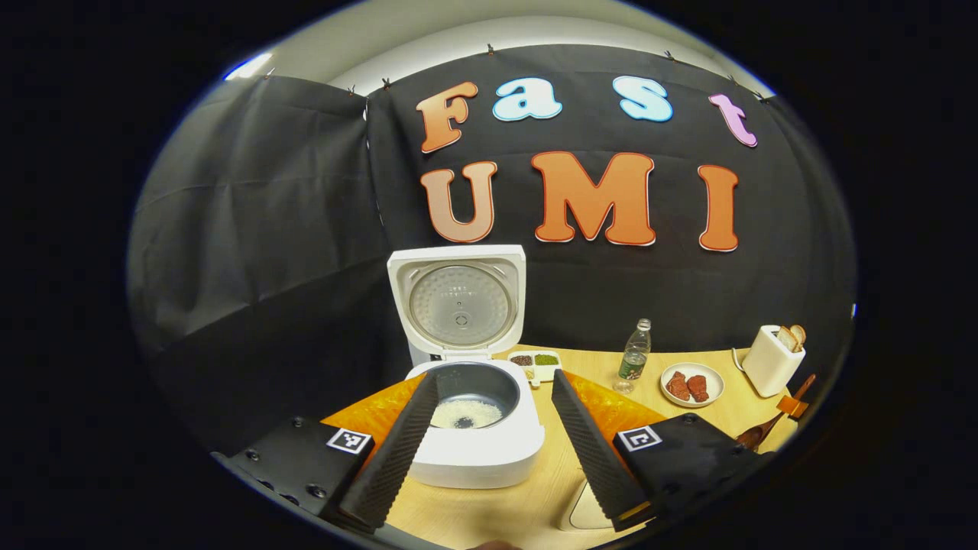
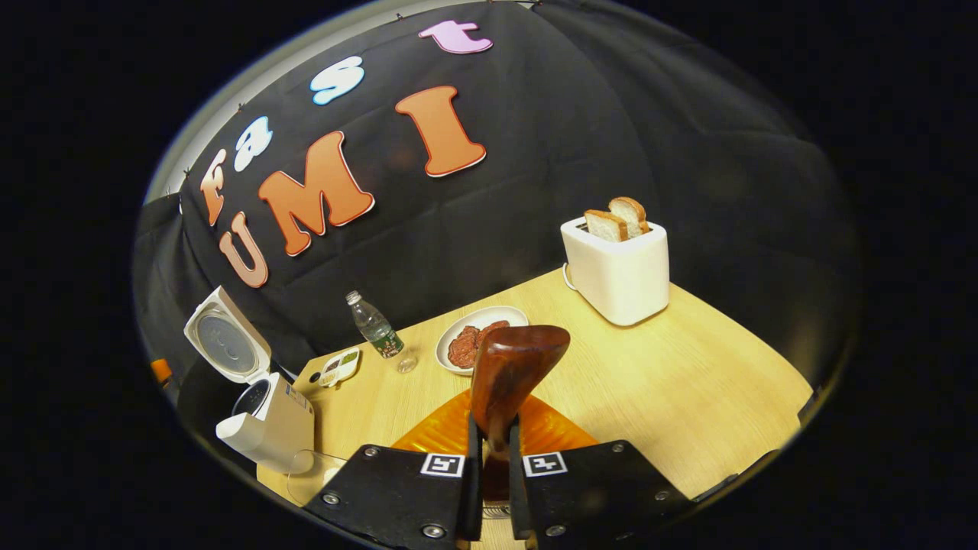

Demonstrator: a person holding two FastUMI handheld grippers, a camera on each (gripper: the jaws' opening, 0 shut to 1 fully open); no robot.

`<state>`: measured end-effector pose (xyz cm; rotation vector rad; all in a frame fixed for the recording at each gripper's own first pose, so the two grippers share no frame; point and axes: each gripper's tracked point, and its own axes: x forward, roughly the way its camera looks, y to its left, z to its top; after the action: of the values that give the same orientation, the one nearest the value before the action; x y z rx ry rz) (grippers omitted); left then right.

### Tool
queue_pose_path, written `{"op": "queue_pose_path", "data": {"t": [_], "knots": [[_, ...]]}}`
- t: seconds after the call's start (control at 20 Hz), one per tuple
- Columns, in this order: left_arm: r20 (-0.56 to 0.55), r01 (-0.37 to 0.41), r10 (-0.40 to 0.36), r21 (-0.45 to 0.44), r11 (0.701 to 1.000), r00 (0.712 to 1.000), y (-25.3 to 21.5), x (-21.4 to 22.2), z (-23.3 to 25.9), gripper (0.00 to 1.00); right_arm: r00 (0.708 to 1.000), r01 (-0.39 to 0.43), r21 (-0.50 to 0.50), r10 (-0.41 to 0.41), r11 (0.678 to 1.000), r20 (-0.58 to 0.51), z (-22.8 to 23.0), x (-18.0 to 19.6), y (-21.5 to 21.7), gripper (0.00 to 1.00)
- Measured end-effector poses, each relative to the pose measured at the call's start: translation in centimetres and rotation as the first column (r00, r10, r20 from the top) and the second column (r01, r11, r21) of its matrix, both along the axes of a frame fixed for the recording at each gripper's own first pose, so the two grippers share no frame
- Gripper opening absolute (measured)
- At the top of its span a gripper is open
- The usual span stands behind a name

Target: Close the left gripper, press the button to open the rice cooker; take a wooden spoon from the chopstick holder with the right hand, scoop a spoonful of rice and pour it into the rice cooker, then put the wooden spoon back into the chopstick holder.

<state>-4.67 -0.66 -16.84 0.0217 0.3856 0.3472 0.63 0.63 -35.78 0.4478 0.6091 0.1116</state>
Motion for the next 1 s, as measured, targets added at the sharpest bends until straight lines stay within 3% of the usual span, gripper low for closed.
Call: {"op": "queue_pose_path", "data": {"t": [0.05, 0.15, 0.2, 0.3, 0.4, 0.45, 0.6, 0.7, 0.75, 0.85, 0.9, 1.0], "knots": [[0.005, -0.007, 0.007, 0.0, 1.0, 1.0, 0.3, 0.1, 0.2, 0.96, 1.0, 0.004, -0.007, -0.004, 1.0, -0.006, -0.7, -0.1, 0.0, 0.14], [0.019, -0.017, 0.017, -0.018, 1.0, 1.0, 0.8, 0.3, 0.6, 1.0, 1.0, 0.006, -0.019, -0.006, 1.0, -0.026, -1.6, -0.3, -0.1, 0.16], [0.027, -0.022, 0.023, -0.022, 1.0, 0.999, 1.1, 0.5, 0.9, 0.96, 0.999, 0.005, -0.022, -0.006, 1.0, -0.036, -2.0, -0.3, 0.0, 0.16], [0.035, -0.034, 0.035, -0.025, 0.999, 0.999, 1.7, 1.0, 1.0, 1.0, 0.998, -0.015, -0.013, 0.014, 1.0, -0.068, -2.6, -1.0, 0.6, 0.18], [0.041, -0.034, 0.036, -0.034, 0.999, 0.999, 1.9, 1.6, 1.2, 0.96, 0.994, -0.041, -0.012, 0.04, 0.999, -0.103, -3.1, -1.7, 1.1, 0.19], [0.05, -0.038, 0.04, -0.034, 0.999, 0.998, 2.2, 2.0, 1.5, 1.0, 0.993, -0.048, -0.009, 0.047, 0.999, -0.11, -2.9, -2.0, 1.1, 0.21], [0.068, -0.032, 0.035, -0.043, 0.999, 0.997, 3.7, 3.4, 2.7, 0.96, 0.99, -0.021, -0.011, 0.019, 1.0, -0.143, -2.5, -1.9, 0.0, 0.29], [0.076, -0.027, 0.031, -0.053, 0.998, 0.997, 5.2, 4.7, 3.5, 1.0, 0.988, 0.004, -0.035, -0.009, 0.999, -0.153, -1.8, -1.7, -1.1, 0.49], [0.072, -0.025, 0.029, -0.06, 0.998, 0.997, 5.9, 5.5, 3.9, 1.0, 0.989, 0.01, -0.059, -0.018, 0.998, -0.146, -1.1, -1.6, -1.7, 0.65], [0.065, -0.02, 0.024, -0.069, 0.997, 0.998, 7.4, 7.2, 4.4, 1.0, 0.993, 0.014, -0.106, -0.027, 0.994, -0.116, 1.0, -1.3, -2.7, 0.75], [0.062, -0.024, 0.029, -0.066, 0.997, 0.998, 8.3, 8.1, 4.7, 0.96, 0.996, 0.016, -0.126, -0.027, 0.992, -0.084, 2.3, -1.0, -3.0, 0.86], [0.062, -0.03, 0.034, -0.075, 0.997, 0.997, 9.9, 10.0, 5.3, 1.0, 0.999, 0.02, -0.168, -0.024, 0.986, -0.024, 5.0, 0.0, -3.4, 0.92]]}}
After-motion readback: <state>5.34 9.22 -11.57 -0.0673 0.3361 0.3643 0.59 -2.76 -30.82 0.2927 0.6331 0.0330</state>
